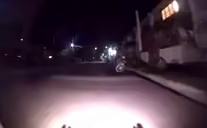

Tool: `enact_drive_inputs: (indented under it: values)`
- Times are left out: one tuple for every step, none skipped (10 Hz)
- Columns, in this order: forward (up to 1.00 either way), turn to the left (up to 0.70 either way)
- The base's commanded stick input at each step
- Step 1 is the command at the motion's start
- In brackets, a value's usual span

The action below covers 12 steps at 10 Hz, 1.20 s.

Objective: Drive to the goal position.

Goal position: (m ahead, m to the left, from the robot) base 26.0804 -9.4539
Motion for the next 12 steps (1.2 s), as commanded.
enact_drive_inputs:
  values:
    - [0.6, 0.0]
    - [0.6, 0.0]
    - [0.6, 0.0]
    - [0.6, 0.0]
    - [0.6, 0.0]
    - [0.6, 0.0]
    - [0.6, 0.0]
    - [0.6, 0.0]
    - [0.6, 0.0]
    - [0.6, 0.0]
    - [0.6, 0.0]
    - [0.6, 0.0]
